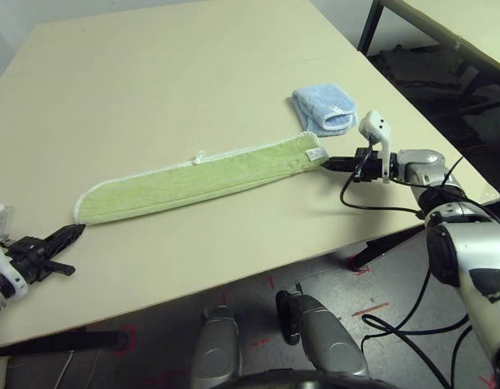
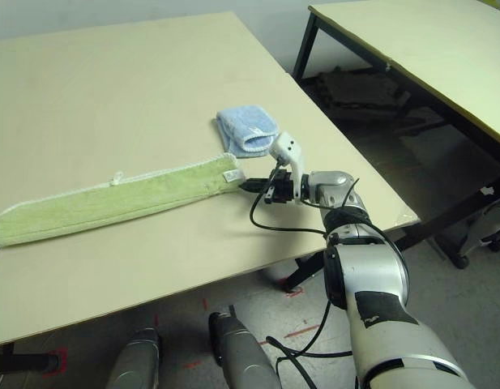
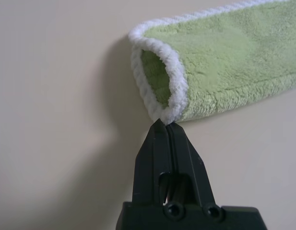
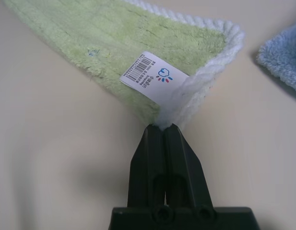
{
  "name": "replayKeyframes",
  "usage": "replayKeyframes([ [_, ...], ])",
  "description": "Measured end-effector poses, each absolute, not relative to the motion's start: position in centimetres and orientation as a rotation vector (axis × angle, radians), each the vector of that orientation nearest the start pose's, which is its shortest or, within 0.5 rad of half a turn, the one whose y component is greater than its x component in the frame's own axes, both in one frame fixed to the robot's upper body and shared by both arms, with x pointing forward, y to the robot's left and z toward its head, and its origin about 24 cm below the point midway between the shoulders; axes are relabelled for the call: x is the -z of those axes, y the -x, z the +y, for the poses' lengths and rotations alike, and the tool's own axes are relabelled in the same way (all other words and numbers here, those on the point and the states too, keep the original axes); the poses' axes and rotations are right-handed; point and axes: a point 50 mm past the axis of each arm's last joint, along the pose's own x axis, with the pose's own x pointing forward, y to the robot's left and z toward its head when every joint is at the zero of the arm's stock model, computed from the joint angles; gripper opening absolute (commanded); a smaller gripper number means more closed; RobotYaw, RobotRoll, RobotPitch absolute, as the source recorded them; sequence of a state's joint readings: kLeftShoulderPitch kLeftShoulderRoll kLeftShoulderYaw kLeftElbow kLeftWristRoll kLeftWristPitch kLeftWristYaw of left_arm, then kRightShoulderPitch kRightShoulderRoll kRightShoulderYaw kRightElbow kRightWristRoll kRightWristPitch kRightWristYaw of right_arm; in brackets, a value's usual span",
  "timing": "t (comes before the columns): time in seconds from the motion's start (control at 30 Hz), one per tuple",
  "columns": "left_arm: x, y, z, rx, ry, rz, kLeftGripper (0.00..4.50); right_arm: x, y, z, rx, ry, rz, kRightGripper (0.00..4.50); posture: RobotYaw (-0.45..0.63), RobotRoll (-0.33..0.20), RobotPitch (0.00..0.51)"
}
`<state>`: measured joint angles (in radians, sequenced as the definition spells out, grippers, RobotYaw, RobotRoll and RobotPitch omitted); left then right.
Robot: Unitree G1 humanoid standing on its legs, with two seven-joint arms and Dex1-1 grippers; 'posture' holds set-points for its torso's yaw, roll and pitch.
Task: Fold the towel and set it aside.
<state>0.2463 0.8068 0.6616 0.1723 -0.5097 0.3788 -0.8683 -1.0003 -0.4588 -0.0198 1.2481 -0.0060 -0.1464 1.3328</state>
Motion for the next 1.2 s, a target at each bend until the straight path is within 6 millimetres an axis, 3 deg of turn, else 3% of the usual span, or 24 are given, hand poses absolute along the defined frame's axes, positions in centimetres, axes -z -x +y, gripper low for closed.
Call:
replayKeyframes([
  [0.13, -10.4, -15.6, 39.8, 0.143, -0.031, 0.374, 0.00, -11.8, -36.8, -20.3, -1.144, 0.244, 0.303, 1.00, -0.03, 0.000, 0.180],
  [0.43, -10.4, -14.4, 40.5, 0.103, -0.034, 0.385, 2.99, -11.8, -36.8, -20.8, -1.135, 0.225, 0.329, 4.32, -0.03, 0.000, 0.179],
  [0.47, -10.5, -14.2, 40.6, 0.098, -0.036, 0.386, 3.35, -11.9, -36.8, -21.0, -1.131, 0.227, 0.329, 4.50, -0.03, 0.000, 0.179],
  [0.57, -10.7, -13.5, 41.0, 0.088, -0.043, 0.387, 4.36, -12.4, -36.8, -21.5, -1.117, 0.233, 0.329, 4.50, -0.03, 0.000, 0.180],
  [0.6, -10.8, -13.2, 41.1, 0.086, -0.044, 0.391, 4.47, -12.6, -36.9, -21.6, -1.114, 0.231, 0.332, 4.50, -0.03, 0.000, 0.181],
  [0.77, -12.3, -11.9, 42.2, 0.107, -0.067, 0.394, 4.47, -13.2, -37.1, -22.1, -1.077, 0.169, 0.386, 4.50, -0.01, 0.000, 0.181],
  [0.97, -16.1, -11.7, 44.3, 0.184, -0.117, 0.384, 4.47, -14.3, -38.0, -21.5, -1.002, 0.076, 0.454, 4.50, 0.00, 0.000, 0.180],
  [1.2, -15.9, -12.3, 44.4, 0.202, -0.079, 0.348, 4.47, -14.5, -38.1, -20.6, -1.057, 0.125, 0.420, 4.50, -0.01, 0.000, 0.181],
])
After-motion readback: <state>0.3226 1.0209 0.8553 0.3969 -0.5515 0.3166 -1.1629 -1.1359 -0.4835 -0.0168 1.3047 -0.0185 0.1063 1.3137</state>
